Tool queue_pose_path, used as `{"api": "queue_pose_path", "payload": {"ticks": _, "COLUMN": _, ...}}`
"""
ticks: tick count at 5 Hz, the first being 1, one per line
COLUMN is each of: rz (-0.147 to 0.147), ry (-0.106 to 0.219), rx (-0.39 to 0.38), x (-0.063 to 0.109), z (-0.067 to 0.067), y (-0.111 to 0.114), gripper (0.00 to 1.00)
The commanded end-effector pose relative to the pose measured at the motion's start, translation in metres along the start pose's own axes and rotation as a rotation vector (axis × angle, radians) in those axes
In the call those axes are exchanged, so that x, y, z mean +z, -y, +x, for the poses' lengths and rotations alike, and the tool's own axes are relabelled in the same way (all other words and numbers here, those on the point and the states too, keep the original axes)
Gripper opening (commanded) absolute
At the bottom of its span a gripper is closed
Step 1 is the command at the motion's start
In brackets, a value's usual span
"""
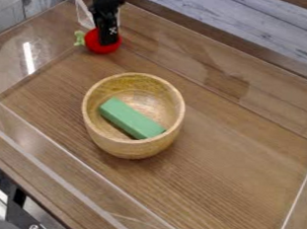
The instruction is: Move the red object to the left side of the table
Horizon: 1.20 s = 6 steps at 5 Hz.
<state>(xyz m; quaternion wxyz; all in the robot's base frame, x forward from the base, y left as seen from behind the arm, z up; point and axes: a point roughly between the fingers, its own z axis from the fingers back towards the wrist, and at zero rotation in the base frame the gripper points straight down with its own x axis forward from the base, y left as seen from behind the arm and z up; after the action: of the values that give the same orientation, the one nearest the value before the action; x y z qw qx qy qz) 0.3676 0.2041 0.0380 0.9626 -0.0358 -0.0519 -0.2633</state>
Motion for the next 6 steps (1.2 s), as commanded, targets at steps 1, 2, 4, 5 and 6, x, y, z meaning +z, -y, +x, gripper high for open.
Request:
{"api": "queue_pose_path", "payload": {"ticks": 1, "rz": 0.010, "ry": 0.013, "rx": -0.021, "x": 0.006, "z": -0.006, "y": -0.002, "gripper": 0.00}}
{"api": "queue_pose_path", "payload": {"ticks": 2, "rz": -0.011, "ry": 0.012, "rx": -0.010, "x": 0.001, "z": -0.002, "y": -0.002, "gripper": 0.00}}
{"api": "queue_pose_path", "payload": {"ticks": 4, "rz": -0.048, "ry": 0.012, "rx": 0.043, "x": -0.008, "z": -0.003, "y": -0.002, "gripper": 0.00}}
{"api": "queue_pose_path", "payload": {"ticks": 5, "rz": -0.063, "ry": 0.013, "rx": 0.086, "x": -0.013, "z": -0.006, "y": -0.003, "gripper": 0.00}}
{"api": "queue_pose_path", "payload": {"ticks": 6, "rz": -0.079, "ry": 0.013, "rx": 0.113, "x": -0.018, "z": -0.009, "y": -0.005, "gripper": 0.00}}
